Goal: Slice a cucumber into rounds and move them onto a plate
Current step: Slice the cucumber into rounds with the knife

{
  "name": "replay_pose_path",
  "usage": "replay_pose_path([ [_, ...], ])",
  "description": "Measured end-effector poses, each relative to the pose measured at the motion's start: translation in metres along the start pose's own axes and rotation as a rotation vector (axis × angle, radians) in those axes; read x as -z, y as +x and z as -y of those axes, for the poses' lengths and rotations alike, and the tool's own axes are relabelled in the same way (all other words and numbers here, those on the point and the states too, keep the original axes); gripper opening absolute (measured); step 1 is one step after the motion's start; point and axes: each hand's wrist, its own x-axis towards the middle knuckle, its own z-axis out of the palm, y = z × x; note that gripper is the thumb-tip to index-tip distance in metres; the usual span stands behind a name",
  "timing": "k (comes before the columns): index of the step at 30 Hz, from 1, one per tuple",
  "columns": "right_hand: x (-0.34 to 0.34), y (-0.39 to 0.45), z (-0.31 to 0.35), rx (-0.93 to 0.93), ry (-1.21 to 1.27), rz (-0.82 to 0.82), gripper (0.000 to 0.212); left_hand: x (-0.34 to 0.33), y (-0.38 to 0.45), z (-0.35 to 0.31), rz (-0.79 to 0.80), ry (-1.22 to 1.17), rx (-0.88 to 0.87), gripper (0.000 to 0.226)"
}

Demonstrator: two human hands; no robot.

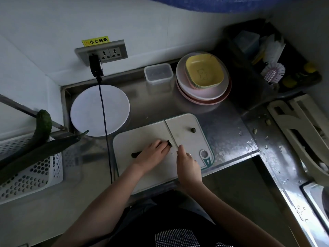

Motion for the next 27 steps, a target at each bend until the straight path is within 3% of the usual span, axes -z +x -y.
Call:
replay_pose_path([
  [11,-0.003,-0.004,0.001,0.046,-0.117,0.104,0.026,0.009,0.005,-0.001,0.000,0.057,-0.020,0.052],
  [27,-0.005,0.001,0.001,0.072,-0.197,0.128,0.042,-0.001,0.002,0.007,-0.003,0.006,-0.049,0.048],
])
